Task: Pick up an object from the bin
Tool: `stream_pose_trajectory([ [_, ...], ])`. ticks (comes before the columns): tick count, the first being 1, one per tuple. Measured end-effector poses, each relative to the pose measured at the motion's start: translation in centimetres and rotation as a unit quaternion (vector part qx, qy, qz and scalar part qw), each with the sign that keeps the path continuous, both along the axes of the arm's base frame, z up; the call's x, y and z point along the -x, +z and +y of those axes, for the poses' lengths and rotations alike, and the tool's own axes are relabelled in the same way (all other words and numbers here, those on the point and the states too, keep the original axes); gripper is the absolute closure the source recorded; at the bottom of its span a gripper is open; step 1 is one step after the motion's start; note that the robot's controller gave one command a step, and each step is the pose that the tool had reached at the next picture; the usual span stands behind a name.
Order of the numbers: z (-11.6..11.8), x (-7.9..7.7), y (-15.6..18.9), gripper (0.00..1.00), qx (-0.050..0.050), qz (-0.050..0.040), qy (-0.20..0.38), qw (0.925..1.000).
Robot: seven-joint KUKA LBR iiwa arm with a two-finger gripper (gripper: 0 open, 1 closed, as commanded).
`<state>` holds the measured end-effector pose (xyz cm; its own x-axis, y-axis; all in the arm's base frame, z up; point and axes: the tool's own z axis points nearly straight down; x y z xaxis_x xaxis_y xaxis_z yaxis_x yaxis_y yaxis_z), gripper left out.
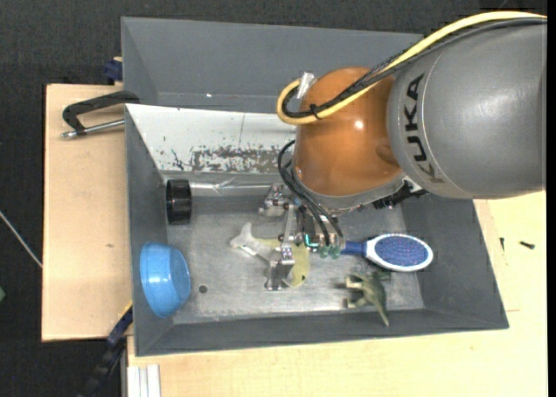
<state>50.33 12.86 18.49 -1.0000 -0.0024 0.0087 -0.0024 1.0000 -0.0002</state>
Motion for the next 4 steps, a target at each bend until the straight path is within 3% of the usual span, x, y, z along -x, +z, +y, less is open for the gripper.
stream_pose_trajectory([
  [1, -5.4, -2.8, -11.5, 0.0, -0.001, -0.0067, -0.07, 0.9975],
  [2, -5.3, -3.1, -11.0, 1.0, -0.002, -0.0135, -0.07, 0.9975],
  [3, -2.4, -2.9, 0.1, 1.0, -0.003, -0.0109, -0.106, 0.9943],
  [4, -2.8, -2.7, 8.2, 1.0, -0.002, -0.0116, -0.104, 0.9945],
])
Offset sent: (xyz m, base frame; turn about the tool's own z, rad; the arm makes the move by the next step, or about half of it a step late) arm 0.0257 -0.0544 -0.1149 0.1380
